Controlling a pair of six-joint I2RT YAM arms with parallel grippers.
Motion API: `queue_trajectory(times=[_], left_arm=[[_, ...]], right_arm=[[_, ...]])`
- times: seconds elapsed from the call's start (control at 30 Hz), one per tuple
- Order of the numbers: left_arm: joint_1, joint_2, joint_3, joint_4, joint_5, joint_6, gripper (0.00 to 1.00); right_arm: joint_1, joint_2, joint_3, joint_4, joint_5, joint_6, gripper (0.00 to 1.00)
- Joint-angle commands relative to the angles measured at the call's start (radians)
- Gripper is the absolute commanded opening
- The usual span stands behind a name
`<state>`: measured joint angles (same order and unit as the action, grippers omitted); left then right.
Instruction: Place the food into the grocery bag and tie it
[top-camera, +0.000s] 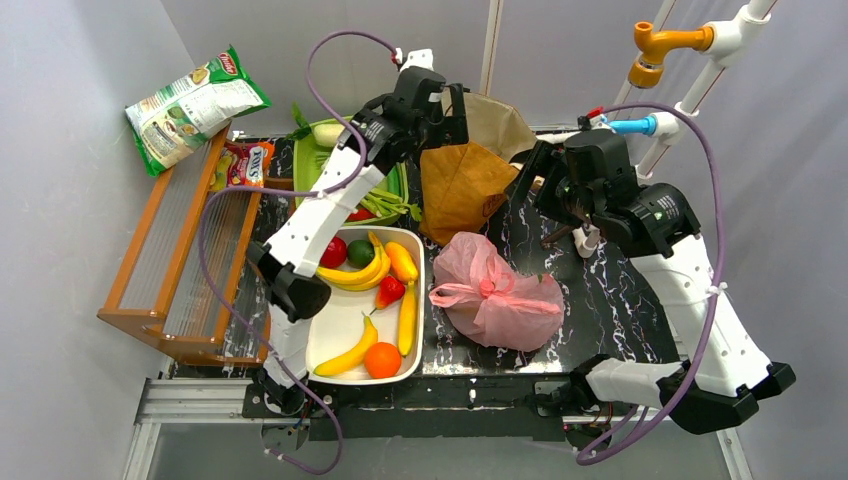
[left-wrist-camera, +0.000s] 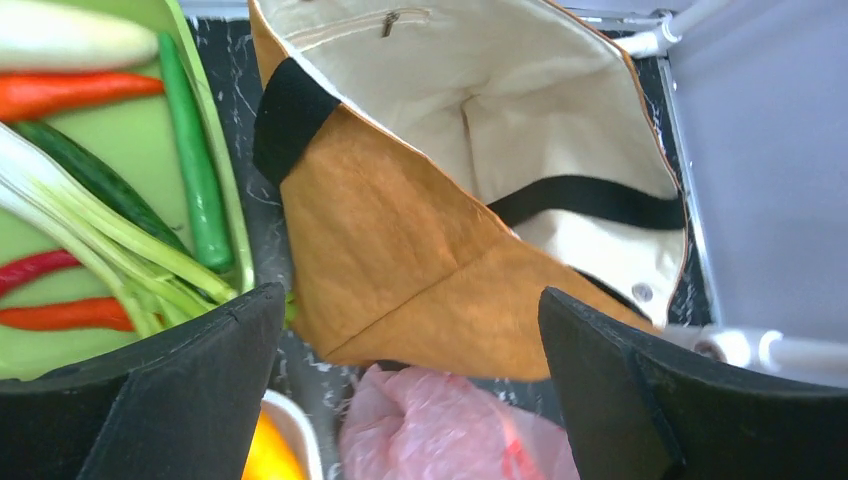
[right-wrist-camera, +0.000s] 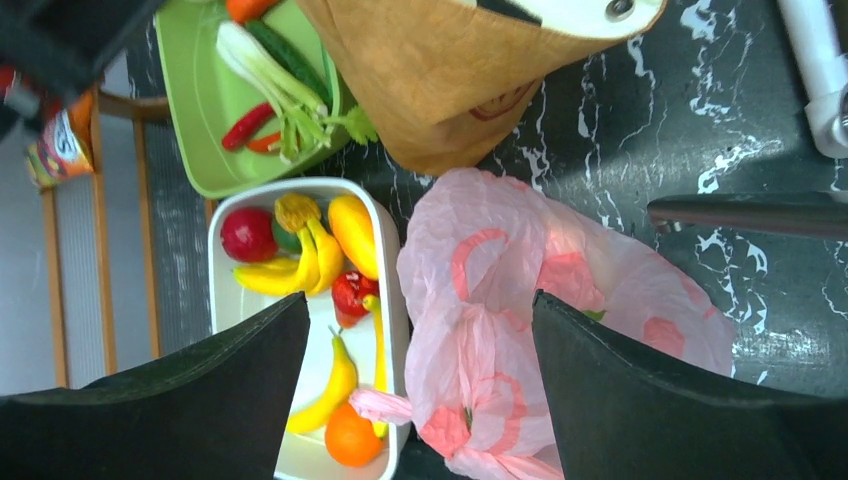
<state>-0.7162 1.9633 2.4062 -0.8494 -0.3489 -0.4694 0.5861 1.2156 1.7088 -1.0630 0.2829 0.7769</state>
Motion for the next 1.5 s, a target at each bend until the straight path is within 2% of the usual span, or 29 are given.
queue_trajectory(times=[0.0,0.13,0.43,0.53,0.6,0.7,0.77,0.83,0.97,1.0,1.17,1.33,1.47], left_arm=[[0.034,0.040,0.061,0.002,-0.020,-0.223,0.98],[0.066,0.090,0.052,0.038,-0.017,-0.345,0.98],[0.135,0.176,0.064,0.116,0.010,-0.434,0.97],[0.154,0.196,0.055,0.144,0.044,-0.467,0.88],[0.164,0.203,0.038,0.182,0.077,-0.478,0.78],[0.167,0.213,0.027,0.214,0.093,-0.476,0.73],[0.169,0.223,0.025,0.223,0.101,-0.476,0.65],[0.173,0.216,-0.003,0.258,0.112,-0.467,0.50],[0.175,0.173,-0.086,0.337,0.135,-0.446,0.04],[0.175,0.157,-0.097,0.338,0.142,-0.441,0.00],[0.174,0.049,-0.217,0.343,0.196,-0.433,0.00],[0.175,-0.144,-0.470,0.409,0.231,-0.417,0.00],[0.174,-0.263,-0.594,0.430,0.289,-0.387,0.00]], right_arm=[[-0.008,-0.035,-0.083,0.087,-0.119,-0.081,0.89],[-0.008,-0.057,-0.115,0.110,-0.156,-0.094,0.89],[-0.008,-0.054,-0.151,0.125,-0.183,-0.085,0.90],[-0.008,-0.048,-0.150,0.122,-0.196,-0.081,0.90],[-0.008,-0.044,-0.156,0.115,-0.200,-0.069,0.90],[-0.008,-0.047,-0.168,0.110,-0.207,-0.059,0.90],[-0.008,-0.050,-0.173,0.103,-0.206,-0.059,0.90],[-0.008,-0.057,-0.182,0.101,-0.204,-0.056,0.90],[-0.008,-0.089,-0.229,0.146,-0.232,-0.074,0.90],[-0.008,-0.096,-0.239,0.163,-0.250,-0.087,0.90],[-0.006,-0.092,-0.230,0.203,-0.333,-0.150,0.90],[-0.007,-0.070,-0.178,0.255,-0.410,-0.240,0.89],[-0.006,-0.060,-0.145,0.317,-0.434,-0.330,0.88]])
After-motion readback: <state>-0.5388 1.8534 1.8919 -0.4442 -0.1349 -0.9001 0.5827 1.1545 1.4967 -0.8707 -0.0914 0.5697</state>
